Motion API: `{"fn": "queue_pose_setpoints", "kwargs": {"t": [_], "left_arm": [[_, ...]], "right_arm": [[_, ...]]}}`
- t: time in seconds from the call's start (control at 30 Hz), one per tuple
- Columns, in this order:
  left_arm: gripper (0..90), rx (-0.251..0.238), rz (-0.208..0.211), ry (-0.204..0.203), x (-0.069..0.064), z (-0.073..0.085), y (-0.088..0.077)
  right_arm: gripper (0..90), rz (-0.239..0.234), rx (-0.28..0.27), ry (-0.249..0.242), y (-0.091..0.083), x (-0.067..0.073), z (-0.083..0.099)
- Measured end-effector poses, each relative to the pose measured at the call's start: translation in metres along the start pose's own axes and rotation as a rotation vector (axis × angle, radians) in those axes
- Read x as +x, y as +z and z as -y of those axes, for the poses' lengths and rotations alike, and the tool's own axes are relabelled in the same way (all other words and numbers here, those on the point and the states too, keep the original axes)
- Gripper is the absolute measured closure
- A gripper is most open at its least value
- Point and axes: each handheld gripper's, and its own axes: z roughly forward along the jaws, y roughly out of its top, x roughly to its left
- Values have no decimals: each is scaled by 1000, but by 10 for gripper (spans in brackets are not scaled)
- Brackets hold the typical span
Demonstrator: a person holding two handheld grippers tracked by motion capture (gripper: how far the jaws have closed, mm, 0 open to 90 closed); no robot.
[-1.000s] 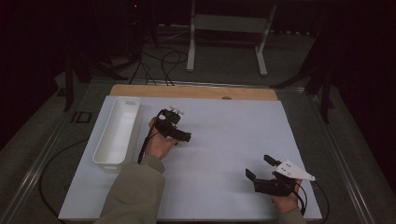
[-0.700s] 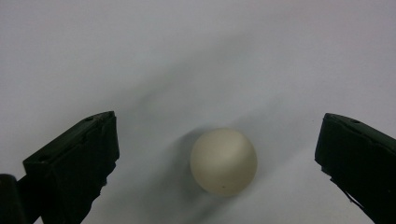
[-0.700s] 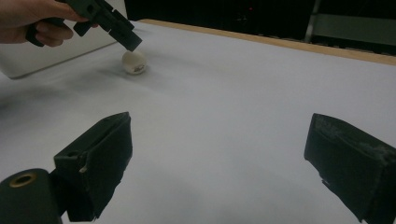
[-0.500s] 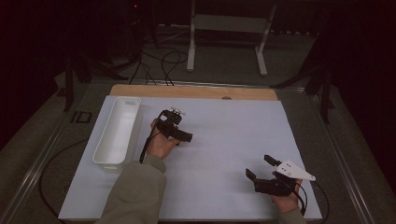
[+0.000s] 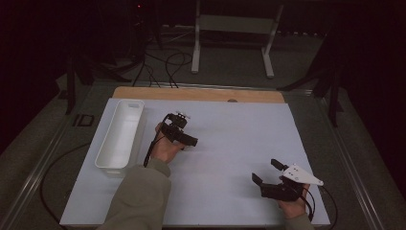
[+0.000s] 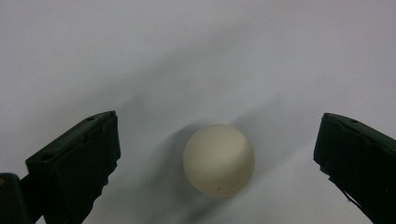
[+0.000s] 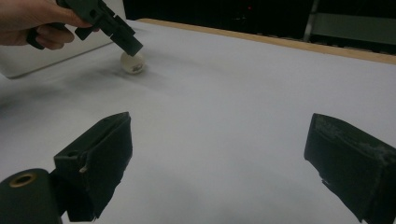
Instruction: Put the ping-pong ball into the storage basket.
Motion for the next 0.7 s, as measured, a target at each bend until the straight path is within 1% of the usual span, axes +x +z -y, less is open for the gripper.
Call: {"fn": "queue_pose_setpoints", "kwargs": {"t": [0.07,0.2,0.3,0.37,0.47,0.7], "left_arm": [[16,3,8,-6,-1,0,1],[26,14,0,0,-2,0,3],[33,14,4,-6,-2,0,4],[37,13,11,-18,-2,0,5],[40,16,1,-25,-2,0,5],[55,20,-15,-25,-2,0,6]], "right_arm": [[69,3,4,2,0,0,0],[69,3,4,3,0,0,0],[70,3,4,3,0,0,0],[70,4,5,3,0,0,0],[70,4,4,4,0,0,0],[70,6,6,3,0,0,0]]}}
